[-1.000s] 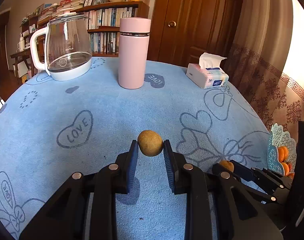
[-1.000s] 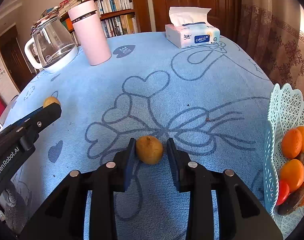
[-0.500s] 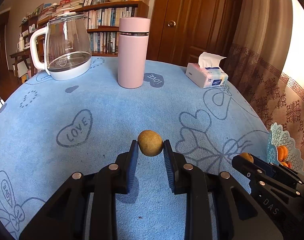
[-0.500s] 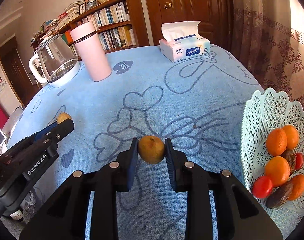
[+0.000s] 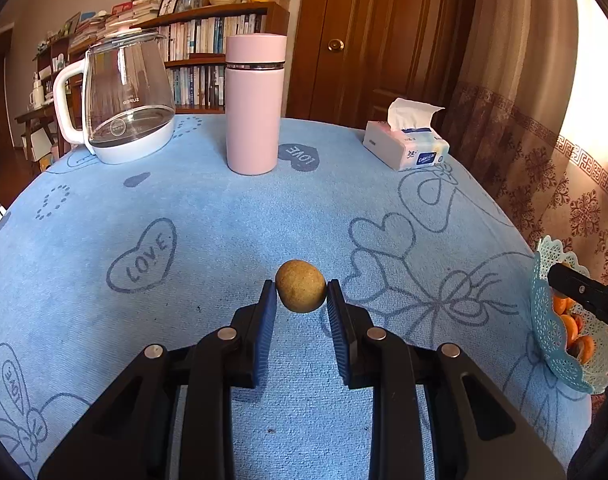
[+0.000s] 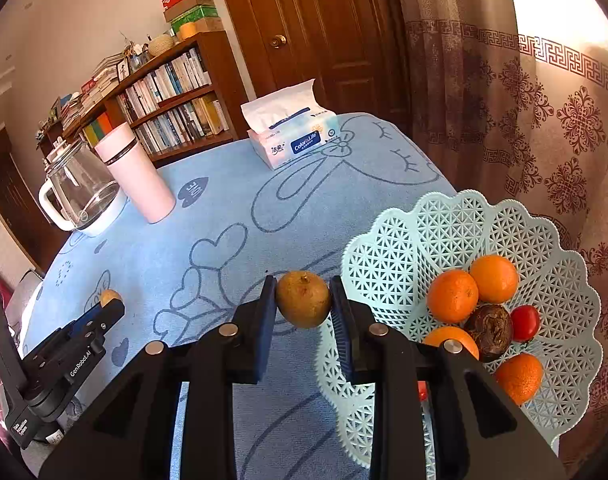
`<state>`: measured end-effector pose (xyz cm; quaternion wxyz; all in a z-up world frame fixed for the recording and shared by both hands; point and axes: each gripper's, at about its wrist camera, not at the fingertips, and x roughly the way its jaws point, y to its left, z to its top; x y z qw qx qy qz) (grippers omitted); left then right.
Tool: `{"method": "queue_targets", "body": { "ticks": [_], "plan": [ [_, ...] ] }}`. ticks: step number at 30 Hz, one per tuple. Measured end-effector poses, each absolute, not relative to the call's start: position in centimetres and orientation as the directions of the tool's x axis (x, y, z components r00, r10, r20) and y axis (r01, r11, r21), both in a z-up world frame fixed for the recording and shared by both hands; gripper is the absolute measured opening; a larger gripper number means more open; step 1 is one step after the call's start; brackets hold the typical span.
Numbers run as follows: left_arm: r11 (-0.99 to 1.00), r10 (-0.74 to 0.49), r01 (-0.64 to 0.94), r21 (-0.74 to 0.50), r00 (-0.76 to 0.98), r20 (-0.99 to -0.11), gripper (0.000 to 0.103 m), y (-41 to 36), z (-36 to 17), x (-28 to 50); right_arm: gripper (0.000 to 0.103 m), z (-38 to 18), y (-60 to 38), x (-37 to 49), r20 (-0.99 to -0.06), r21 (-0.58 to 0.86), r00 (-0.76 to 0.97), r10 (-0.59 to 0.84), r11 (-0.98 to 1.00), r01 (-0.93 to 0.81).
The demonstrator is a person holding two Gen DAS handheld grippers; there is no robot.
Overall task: Organize fruits
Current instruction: 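Carry the tan fruit into the basket and open the right tool, then carry the held tan fruit into the basket and open the left tool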
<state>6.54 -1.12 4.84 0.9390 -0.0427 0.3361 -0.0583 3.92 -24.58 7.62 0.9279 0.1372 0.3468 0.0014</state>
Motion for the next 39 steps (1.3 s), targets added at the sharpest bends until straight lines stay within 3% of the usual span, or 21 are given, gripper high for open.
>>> {"method": "queue_targets", "body": {
  "ticks": [11, 12, 15, 26, 39],
  "plan": [
    [0.989, -0.146, 0.101, -0.107, 0.765, -0.627, 0.026, -1.6, 4.7, 6.3, 0.027, 6.1, -28.7, 3.4, -0.665, 0.313, 0.744, 0.064, 0.928, 0.200],
    [0.989, -0.146, 0.103, -0.106, 0.765, -0.627, 0.026, -1.6, 4.7, 6.3, 0.028, 6.1, -28.8, 3.4, -0.667, 0.316, 0.742, 0.064, 0.926, 0.205],
    [0.989, -0.148, 0.105, -0.104, 0.766, -0.626, 0.026, -1.7, 4.7, 6.2, 0.047, 6.0, -29.4, 3.2, -0.661, 0.345, 0.747, 0.070, 0.912, 0.220],
    [0.982, -0.190, 0.164, -0.097, 0.779, -0.598, 0.026, -3.3, 5.0, 5.2, 0.048, 7.0, -31.6, -1.9, -0.589, 0.302, 0.805, -0.069, 0.905, 0.299],
    [0.921, -0.379, 0.343, -0.183, 0.689, -0.618, 0.026, -7.7, 5.8, 3.1, 0.059, 6.0, -35.0, -8.2, -0.542, 0.267, 0.806, -0.237, 0.861, 0.433]
  ]
}}
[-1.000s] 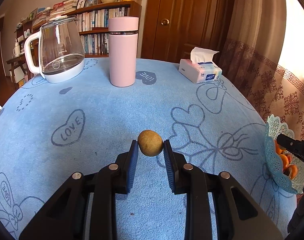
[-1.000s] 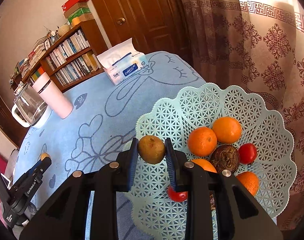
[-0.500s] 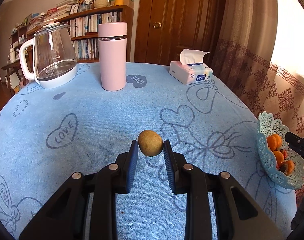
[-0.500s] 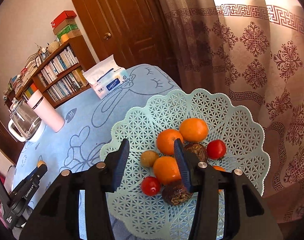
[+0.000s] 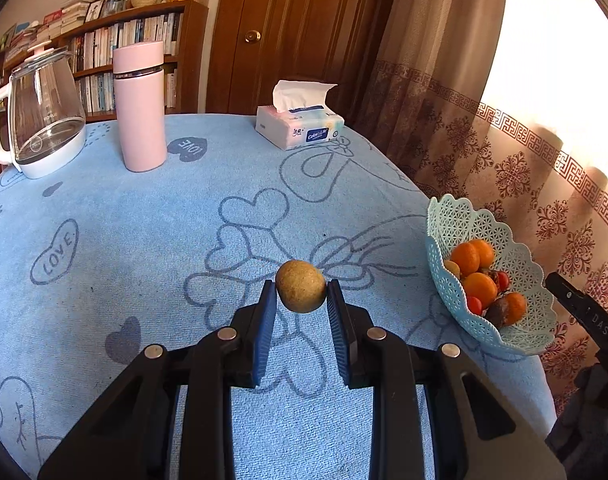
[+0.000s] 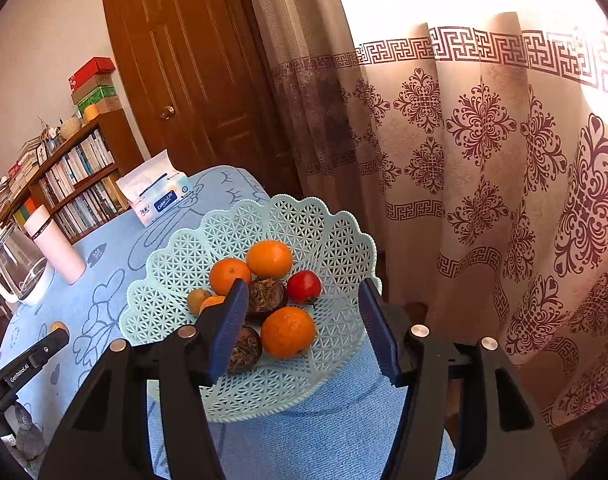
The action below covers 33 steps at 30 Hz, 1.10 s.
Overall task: Organize fruits
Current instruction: 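Carry the held tan fruit into the basket and open the left tool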
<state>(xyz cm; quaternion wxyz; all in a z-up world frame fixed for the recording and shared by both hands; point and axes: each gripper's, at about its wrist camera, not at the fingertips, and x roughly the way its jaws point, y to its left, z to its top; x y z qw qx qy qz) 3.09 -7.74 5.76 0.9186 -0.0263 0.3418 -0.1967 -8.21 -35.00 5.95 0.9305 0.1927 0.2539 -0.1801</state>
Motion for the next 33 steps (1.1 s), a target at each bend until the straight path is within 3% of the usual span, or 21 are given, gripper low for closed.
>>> {"method": "queue_targets", "body": {
  "ticks": [33],
  "plan": [
    [0.756, -0.577, 0.630, -0.180, 0.510, -0.637, 0.027, -22.6, 6.9, -2.3, 0.065, 4.2, -38.9, -11.2, -0.516, 0.448, 0.826, -0.228, 0.750, 0.486]
  ]
}}
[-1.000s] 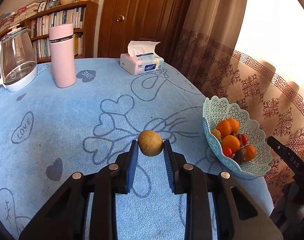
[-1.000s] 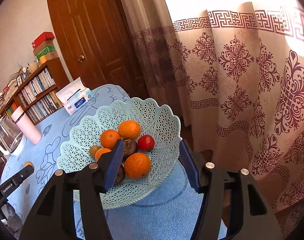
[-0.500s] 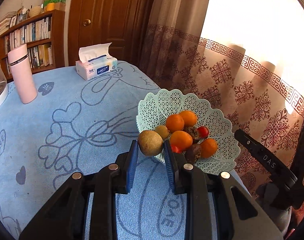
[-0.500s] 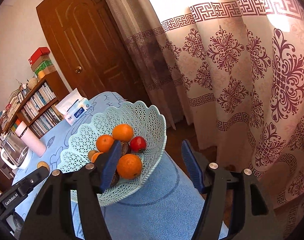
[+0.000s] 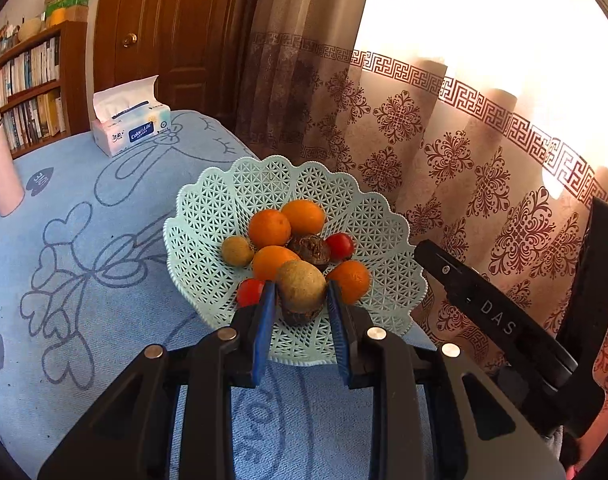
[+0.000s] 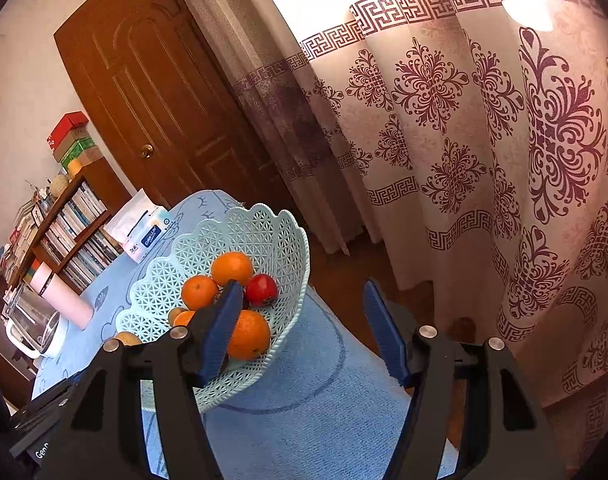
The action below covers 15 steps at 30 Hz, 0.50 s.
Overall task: Organize fruits
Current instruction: 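Carry the held tan fruit into the basket and open the left tool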
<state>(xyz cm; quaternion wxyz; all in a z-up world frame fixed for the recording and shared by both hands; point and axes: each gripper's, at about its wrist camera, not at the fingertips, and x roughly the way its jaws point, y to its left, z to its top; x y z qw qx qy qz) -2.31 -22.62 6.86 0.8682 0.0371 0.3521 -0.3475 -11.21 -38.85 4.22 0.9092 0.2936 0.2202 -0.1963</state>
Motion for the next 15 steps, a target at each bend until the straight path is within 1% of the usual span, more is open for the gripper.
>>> {"method": "queue_targets", "body": {
  "ticks": [3, 4, 5, 6, 9, 11, 12, 13, 14, 15],
  "plan": [
    [0.745, -0.584, 0.643, -0.178, 0.501, -0.638, 0.029, -23.2, 6.7, -2.7, 0.065, 4.2, -38.9, -11.2, -0.514, 0.446, 0.827, -0.229, 0.752, 0.486],
    [0.745, -0.585, 0.644, -0.177, 0.501, -0.638, 0.036, -23.2, 6.7, -2.8, 0.065, 4.2, -38.9, -11.2, -0.513, 0.446, 0.827, -0.229, 0.752, 0.485],
    [0.746, -0.584, 0.642, -0.176, 0.505, -0.635, 0.046, -23.1, 6.7, -2.8, 0.065, 4.2, -38.9, -11.3, -0.513, 0.448, 0.827, -0.229, 0.751, 0.485],
    [0.751, -0.582, 0.638, -0.173, 0.513, -0.631, 0.049, -22.8, 6.7, -2.8, 0.065, 4.2, -38.9, -11.3, -0.514, 0.450, 0.827, -0.228, 0.749, 0.486],
    [0.775, -0.563, 0.608, -0.175, 0.538, -0.627, 0.058, -21.8, 6.9, -2.3, 0.074, 4.1, -39.2, -11.4, -0.515, 0.458, 0.826, -0.230, 0.740, 0.492],
    [0.797, -0.545, 0.578, -0.174, 0.563, -0.621, 0.070, -20.8, 7.0, -1.8, 0.074, 4.2, -39.2, -11.4, -0.516, 0.459, 0.825, -0.230, 0.739, 0.493],
    [0.811, -0.529, 0.561, -0.167, 0.581, -0.619, 0.073, -20.3, 7.1, -1.6, 0.076, 4.2, -39.2, -11.3, -0.516, 0.458, 0.826, -0.227, 0.741, 0.491],
    [0.824, -0.512, 0.544, -0.156, 0.598, -0.616, 0.080, -19.9, 7.2, -1.4, 0.081, 4.2, -39.1, -11.3, -0.517, 0.457, 0.826, -0.224, 0.744, 0.488],
    [0.837, -0.495, 0.529, -0.145, 0.616, -0.612, 0.083, -19.6, 7.2, -1.2, 0.083, 4.3, -39.1, -11.3, -0.516, 0.456, 0.827, -0.222, 0.746, 0.485],
    [0.848, -0.479, 0.514, -0.131, 0.634, -0.607, 0.084, -19.2, 7.3, -1.1, 0.083, 4.4, -39.0, -11.3, -0.514, 0.455, 0.829, -0.222, 0.748, 0.482]
  ]
}}
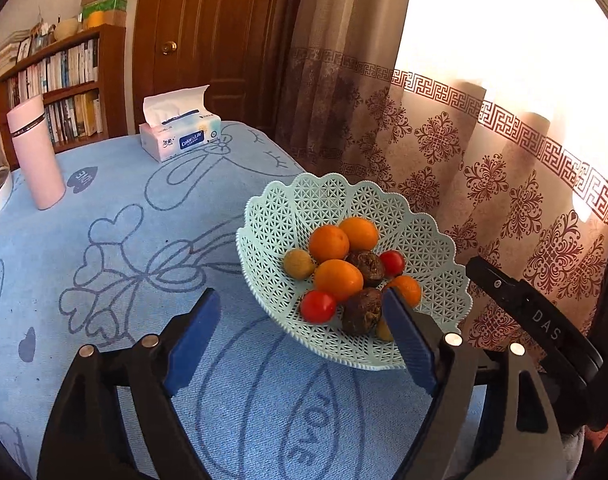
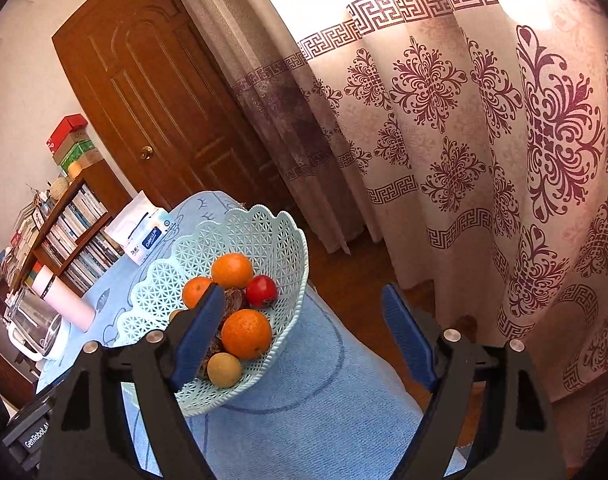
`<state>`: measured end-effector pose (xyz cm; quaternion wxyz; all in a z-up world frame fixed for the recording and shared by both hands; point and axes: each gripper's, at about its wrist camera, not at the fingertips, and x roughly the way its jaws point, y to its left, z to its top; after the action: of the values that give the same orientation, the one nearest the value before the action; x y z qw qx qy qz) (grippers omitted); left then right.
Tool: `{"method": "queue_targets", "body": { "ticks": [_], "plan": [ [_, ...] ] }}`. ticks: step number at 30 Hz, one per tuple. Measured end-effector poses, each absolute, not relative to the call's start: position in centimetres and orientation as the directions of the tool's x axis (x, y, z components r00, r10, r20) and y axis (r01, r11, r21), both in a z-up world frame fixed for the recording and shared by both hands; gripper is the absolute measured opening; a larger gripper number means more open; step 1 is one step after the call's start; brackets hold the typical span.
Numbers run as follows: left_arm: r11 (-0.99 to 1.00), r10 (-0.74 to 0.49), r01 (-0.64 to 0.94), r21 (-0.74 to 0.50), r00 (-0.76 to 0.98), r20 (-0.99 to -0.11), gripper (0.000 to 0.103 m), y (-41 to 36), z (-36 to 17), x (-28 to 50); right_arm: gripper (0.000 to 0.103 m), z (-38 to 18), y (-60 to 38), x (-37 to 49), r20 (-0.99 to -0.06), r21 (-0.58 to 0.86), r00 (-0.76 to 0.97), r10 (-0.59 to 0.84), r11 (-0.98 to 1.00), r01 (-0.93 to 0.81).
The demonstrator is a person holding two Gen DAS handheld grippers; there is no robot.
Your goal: Organize fruits
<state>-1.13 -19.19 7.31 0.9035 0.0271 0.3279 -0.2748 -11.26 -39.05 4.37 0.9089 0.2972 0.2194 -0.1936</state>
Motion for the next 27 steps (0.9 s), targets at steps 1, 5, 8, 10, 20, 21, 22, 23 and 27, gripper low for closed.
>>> {"method": "queue_targets", "body": {
  "ticks": [1, 5, 8, 10, 20, 21, 22, 23, 27],
  "plan": [
    [0.857, -0.463, 0.502, -0.117, 0.649, -0.604, 0.086, -18.9, 7.4, -1.1, 0.084, 4.5, -39.0, -11.3, -0.513, 0.455, 0.830, -0.219, 0.750, 0.479],
    [0.880, -0.412, 0.470, -0.059, 0.698, -0.585, 0.094, -18.2, 7.6, -1.2, 0.089, 5.0, -39.1, -11.2, -0.510, 0.462, 0.839, -0.191, 0.762, 0.454],
    [0.890, -0.382, 0.455, -0.017, 0.726, -0.571, 0.097, -18.0, 7.9, -1.5, 0.094, 5.9, -39.3, -11.7, -0.490, 0.461, 0.851, -0.188, 0.773, 0.436],
    [0.898, -0.363, 0.441, 0.004, 0.744, -0.562, 0.097, -17.9, 8.0, -1.7, 0.096, 6.5, -39.5, -12.2, -0.476, 0.461, 0.858, -0.190, 0.778, 0.427],
    [0.922, -0.275, 0.372, 0.110, 0.825, -0.493, 0.098, -18.0, 8.5, -2.7, 0.100, 8.8, -39.3, -13.9, -0.429, 0.409, 0.880, -0.207, 0.823, 0.393],
    [0.922, -0.278, 0.373, 0.107, 0.827, -0.489, 0.098, -17.9, 8.6, -2.8, 0.100, 9.0, -39.0, -13.9, -0.427, 0.390, 0.879, -0.211, 0.835, 0.389],
    [0.922, -0.282, 0.374, 0.102, 0.827, -0.486, 0.098, -17.7, 8.7, -2.9, 0.100, 9.2, -38.7, -14.0, -0.426, 0.367, 0.879, -0.216, 0.846, 0.386],
    [0.922, -0.285, 0.374, 0.097, 0.828, -0.483, 0.098, -17.6, 8.8, -2.9, 0.100, 9.3, -38.3, -14.1, -0.424, 0.342, 0.878, -0.221, 0.858, 0.382],
    [0.922, -0.291, 0.376, 0.096, 0.833, -0.470, 0.098, -17.6, 9.1, -3.4, 0.100, 9.3, -36.7, -14.3, -0.429, 0.258, 0.873, -0.232, 0.895, 0.365]
  ]
}}
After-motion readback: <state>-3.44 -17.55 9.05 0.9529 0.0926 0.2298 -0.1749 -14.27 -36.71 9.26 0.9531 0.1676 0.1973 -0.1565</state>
